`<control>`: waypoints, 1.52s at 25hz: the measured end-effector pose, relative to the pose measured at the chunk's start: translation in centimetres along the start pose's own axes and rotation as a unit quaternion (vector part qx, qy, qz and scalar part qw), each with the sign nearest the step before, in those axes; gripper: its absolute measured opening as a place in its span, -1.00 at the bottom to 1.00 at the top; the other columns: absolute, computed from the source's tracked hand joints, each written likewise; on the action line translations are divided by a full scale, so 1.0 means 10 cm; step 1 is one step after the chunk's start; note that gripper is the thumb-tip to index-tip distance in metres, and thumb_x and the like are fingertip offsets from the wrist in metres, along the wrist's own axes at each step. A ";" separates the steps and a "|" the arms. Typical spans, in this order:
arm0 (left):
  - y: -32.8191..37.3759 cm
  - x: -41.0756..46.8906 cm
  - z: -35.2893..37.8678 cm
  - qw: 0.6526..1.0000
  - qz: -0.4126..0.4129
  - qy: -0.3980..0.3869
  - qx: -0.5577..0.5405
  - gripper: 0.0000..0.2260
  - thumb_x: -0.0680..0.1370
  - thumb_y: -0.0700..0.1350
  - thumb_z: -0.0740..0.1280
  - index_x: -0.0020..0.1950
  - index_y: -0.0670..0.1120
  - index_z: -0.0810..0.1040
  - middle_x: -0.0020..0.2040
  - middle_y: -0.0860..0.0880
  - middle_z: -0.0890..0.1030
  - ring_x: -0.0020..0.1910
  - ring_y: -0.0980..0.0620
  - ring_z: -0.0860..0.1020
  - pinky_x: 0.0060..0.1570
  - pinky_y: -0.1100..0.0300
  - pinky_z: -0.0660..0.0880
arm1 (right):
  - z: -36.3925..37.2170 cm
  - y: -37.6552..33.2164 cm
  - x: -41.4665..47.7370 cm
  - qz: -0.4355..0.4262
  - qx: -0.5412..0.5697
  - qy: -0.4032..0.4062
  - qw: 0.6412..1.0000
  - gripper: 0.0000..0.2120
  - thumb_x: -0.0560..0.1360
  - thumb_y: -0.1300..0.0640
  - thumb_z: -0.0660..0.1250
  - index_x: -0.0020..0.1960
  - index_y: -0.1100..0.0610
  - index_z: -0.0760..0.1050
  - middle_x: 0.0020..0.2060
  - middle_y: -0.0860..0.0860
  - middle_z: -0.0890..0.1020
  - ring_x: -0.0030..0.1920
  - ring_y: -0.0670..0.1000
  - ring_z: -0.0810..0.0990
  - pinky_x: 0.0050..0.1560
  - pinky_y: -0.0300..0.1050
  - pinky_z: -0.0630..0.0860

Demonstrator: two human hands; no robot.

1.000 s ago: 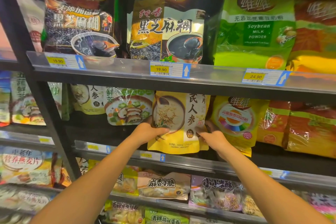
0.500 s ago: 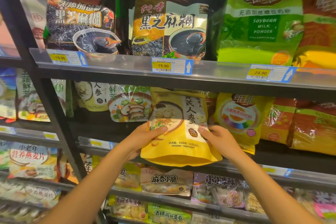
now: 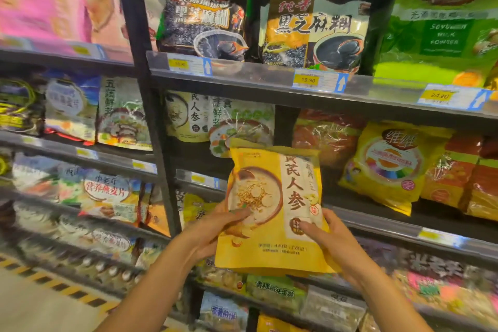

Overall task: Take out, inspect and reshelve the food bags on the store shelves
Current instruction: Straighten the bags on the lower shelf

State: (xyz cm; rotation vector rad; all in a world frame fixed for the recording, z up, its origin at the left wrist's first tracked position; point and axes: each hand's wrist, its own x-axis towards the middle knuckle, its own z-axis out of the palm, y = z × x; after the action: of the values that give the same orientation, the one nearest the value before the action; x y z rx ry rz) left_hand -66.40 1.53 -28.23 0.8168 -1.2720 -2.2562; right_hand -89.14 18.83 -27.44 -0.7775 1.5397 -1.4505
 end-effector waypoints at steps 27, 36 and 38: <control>-0.62 -3.43 -3.00 0.879 0.166 0.438 -0.083 -0.66 0.57 -0.14 0.48 0.34 -0.08 0.57 0.14 -0.15 0.75 0.08 -0.17 0.74 -0.13 0.05 0.69 | 4.23 1.22 -0.63 0.011 -0.146 -0.283 0.948 -0.39 0.39 -0.01 0.62 0.36 -0.12 0.46 0.20 -0.11 0.66 0.11 -0.09 0.69 -0.22 -0.31 0.63; 0.11 -3.42 -4.27 0.845 0.170 0.502 -0.066 -0.64 0.57 -0.12 0.48 0.36 -0.07 0.55 0.13 -0.15 0.75 0.08 -0.18 0.74 -0.05 -0.02 0.69 | 5.72 1.27 0.34 -0.022 -0.163 -0.353 0.921 -0.10 0.20 -0.37 0.62 0.46 -0.15 0.43 0.36 -0.16 0.56 0.33 -0.07 0.55 0.19 -0.06 0.58; 0.32 -3.33 -4.54 0.842 0.172 0.508 -0.061 -0.66 0.58 -0.12 0.47 0.35 -0.08 0.55 0.14 -0.16 0.75 0.07 -0.17 0.74 -0.07 -0.01 0.69 | 6.02 1.21 0.61 -0.014 -0.154 -0.367 0.917 -0.21 0.26 -0.28 0.63 0.42 -0.14 0.46 0.32 -0.15 0.60 0.23 -0.18 0.62 0.12 -0.16 0.62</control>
State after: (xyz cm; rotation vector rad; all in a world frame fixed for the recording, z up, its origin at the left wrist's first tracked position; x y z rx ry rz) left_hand -11.14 -7.73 -34.55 1.3345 -0.6548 -1.2354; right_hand -36.73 -12.06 -37.65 -1.3506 1.1601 -0.7771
